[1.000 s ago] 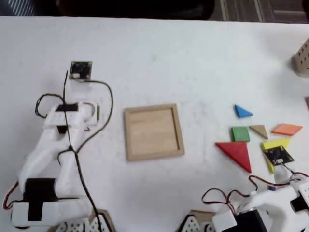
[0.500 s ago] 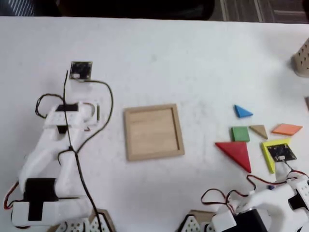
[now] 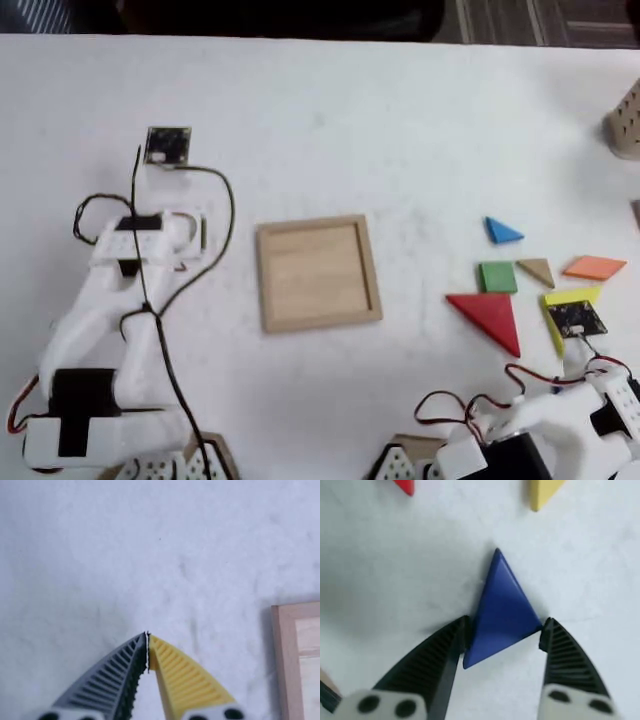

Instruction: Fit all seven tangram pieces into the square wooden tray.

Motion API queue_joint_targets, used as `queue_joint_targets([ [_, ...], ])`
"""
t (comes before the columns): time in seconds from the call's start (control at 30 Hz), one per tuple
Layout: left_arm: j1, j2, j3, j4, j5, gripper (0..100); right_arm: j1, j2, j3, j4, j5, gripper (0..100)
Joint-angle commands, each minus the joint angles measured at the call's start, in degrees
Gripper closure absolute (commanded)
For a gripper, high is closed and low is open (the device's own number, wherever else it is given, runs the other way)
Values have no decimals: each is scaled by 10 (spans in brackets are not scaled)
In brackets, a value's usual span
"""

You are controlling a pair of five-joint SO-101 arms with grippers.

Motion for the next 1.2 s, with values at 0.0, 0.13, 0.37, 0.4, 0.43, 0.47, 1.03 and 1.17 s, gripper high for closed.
queue_joint_targets([
  [0.0,10,-8,-18,-13,-6,950,-22,-7,2,-23,-35,769],
  [0.13,9,-8,-18,-13,-6,950,-29,-7,3,-22,-59,769],
  [0.37,9,-8,-18,-13,-6,950,-46,-7,3,-24,-83,769],
  [0.4,9,-8,-18,-13,-6,950,-50,-7,3,-24,-83,769],
  [0.43,9,-8,-18,-13,-6,950,-53,-7,3,-24,-83,769],
  [0.47,9,-8,-18,-13,-6,950,-57,-7,3,-24,-83,769],
  [1.03,9,-8,-18,-13,-6,950,-80,36,0,-42,-84,858],
  [1.17,9,-8,-18,-13,-6,950,-73,74,-7,-43,-59,821],
])
